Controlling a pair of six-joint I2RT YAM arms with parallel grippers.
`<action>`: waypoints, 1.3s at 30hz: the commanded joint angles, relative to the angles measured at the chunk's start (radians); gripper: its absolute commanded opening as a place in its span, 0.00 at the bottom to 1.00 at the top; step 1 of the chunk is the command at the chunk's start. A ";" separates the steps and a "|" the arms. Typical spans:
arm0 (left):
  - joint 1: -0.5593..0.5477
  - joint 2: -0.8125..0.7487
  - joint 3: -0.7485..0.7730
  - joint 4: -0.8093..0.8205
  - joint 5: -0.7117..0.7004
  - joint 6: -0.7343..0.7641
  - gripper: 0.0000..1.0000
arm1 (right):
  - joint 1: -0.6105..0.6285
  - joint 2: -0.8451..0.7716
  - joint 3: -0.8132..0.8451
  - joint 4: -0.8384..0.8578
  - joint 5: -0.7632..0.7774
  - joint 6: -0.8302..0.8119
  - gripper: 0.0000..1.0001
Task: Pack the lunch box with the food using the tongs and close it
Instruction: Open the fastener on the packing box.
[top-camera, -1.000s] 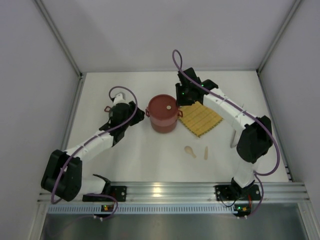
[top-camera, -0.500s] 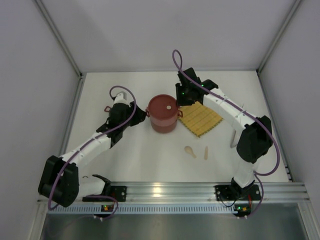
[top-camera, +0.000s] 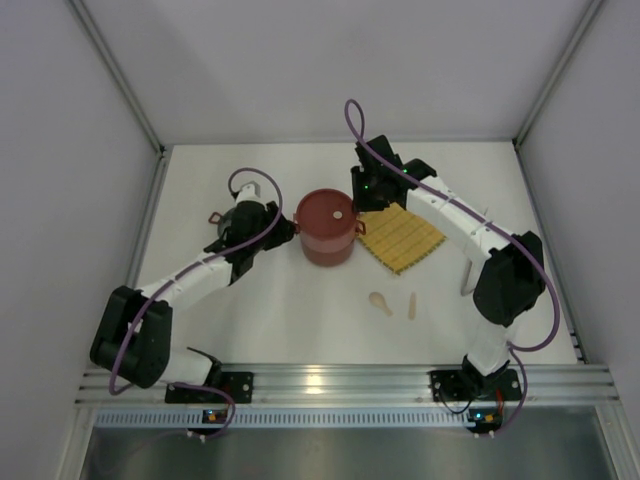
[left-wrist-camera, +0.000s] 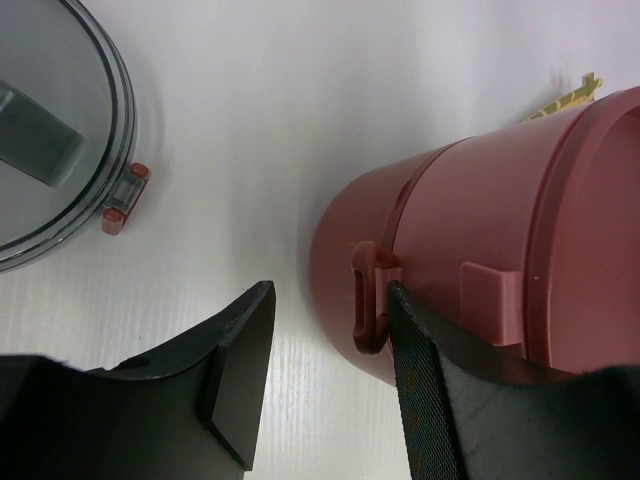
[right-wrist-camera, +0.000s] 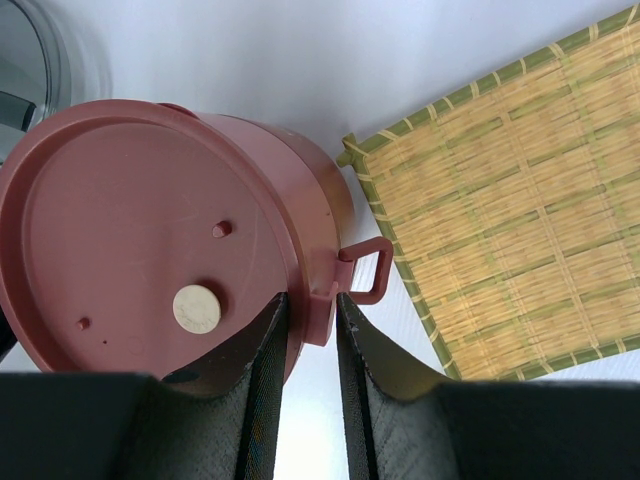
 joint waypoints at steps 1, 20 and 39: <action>0.001 0.007 0.040 0.031 -0.042 0.008 0.53 | 0.006 -0.012 0.022 -0.053 0.044 -0.028 0.25; 0.003 0.102 0.143 -0.084 -0.095 -0.002 0.53 | 0.006 -0.201 -0.044 0.051 0.005 -0.042 0.26; 0.001 0.128 0.227 -0.166 -0.098 0.004 0.53 | -0.137 -0.125 -0.166 0.229 -0.009 0.021 0.27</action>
